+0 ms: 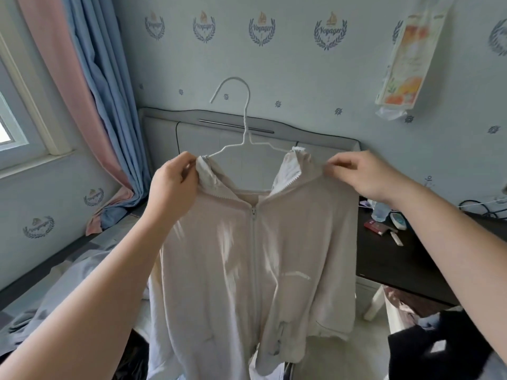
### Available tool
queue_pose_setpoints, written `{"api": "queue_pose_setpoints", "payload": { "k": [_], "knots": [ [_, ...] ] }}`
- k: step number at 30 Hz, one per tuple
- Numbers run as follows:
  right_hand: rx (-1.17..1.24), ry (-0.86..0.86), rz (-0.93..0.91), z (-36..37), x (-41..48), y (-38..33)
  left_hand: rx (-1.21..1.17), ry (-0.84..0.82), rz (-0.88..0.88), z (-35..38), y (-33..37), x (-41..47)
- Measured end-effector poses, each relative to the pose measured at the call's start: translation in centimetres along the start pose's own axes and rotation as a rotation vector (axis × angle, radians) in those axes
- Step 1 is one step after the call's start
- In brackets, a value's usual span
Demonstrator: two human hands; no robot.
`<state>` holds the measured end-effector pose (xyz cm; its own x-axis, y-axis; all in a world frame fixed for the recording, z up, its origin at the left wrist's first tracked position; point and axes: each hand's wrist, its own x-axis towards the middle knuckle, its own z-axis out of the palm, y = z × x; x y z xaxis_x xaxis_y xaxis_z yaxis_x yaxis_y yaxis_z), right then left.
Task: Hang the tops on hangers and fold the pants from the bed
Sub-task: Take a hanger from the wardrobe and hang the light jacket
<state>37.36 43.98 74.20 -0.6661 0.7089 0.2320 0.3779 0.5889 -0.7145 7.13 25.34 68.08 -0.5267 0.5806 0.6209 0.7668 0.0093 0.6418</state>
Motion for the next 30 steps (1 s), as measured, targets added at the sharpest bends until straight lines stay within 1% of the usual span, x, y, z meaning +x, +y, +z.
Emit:
{"api": "queue_pose_setpoints", "payload": {
  "k": [2,3,5,6,8,11,12,16,19,21,22,24,25,26,27,29,30],
  "knots": [
    [0.029,0.049,-0.007,0.5,-0.4,1.5,-0.018,0.017,-0.026,-0.3,-0.3,0.2],
    [0.082,0.070,-0.002,0.8,-0.7,2.0,-0.019,0.019,-0.030,-0.4,-0.4,0.3],
    [0.198,0.101,-0.005,1.7,-1.1,2.6,0.001,0.004,-0.007,-0.4,-0.2,0.3],
    [0.209,0.107,-0.024,2.2,-1.3,2.6,0.018,-0.013,0.014,-0.2,0.1,0.3],
    [0.182,0.098,-0.072,3.1,-1.4,2.1,0.036,-0.035,0.058,0.3,1.0,0.1],
    [0.099,0.092,-0.079,3.4,-1.0,1.6,0.046,-0.018,0.096,0.5,1.7,0.1],
    [0.067,0.085,-0.063,3.1,-1.0,1.8,0.053,-0.009,0.103,0.3,1.6,0.2],
    [0.103,0.038,0.060,1.8,-1.4,2.8,0.087,0.044,0.097,-0.6,0.7,0.2],
    [0.034,0.054,0.102,1.3,-1.4,3.3,0.110,0.065,0.127,-1.0,0.5,0.0],
    [0.042,0.135,0.084,1.5,-1.2,3.4,0.173,0.074,0.164,-1.3,0.5,0.0],
    [0.091,0.208,0.067,1.6,-1.2,3.3,0.225,0.073,0.195,-1.5,0.4,0.0],
    [0.248,0.337,-0.011,1.7,-1.3,2.8,0.323,0.055,0.255,-1.7,0.5,-0.1],
    [0.333,0.352,-0.066,1.5,-1.4,2.5,0.342,0.052,0.263,-1.8,0.5,-0.2],
    [0.405,0.322,-0.116,1.4,-1.7,2.4,0.334,0.061,0.249,-1.9,0.5,-0.2],
    [0.434,0.249,-0.132,1.3,-2.1,2.2,0.307,0.086,0.224,-2.0,0.5,-0.2],
    [0.410,0.078,-0.092,1.2,-2.8,2.4,0.237,0.136,0.179,-2.1,0.7,-0.2],
    [0.379,0.049,-0.069,1.4,-3.0,2.5,0.206,0.143,0.169,-2.1,0.9,-0.3]
  ]
}}
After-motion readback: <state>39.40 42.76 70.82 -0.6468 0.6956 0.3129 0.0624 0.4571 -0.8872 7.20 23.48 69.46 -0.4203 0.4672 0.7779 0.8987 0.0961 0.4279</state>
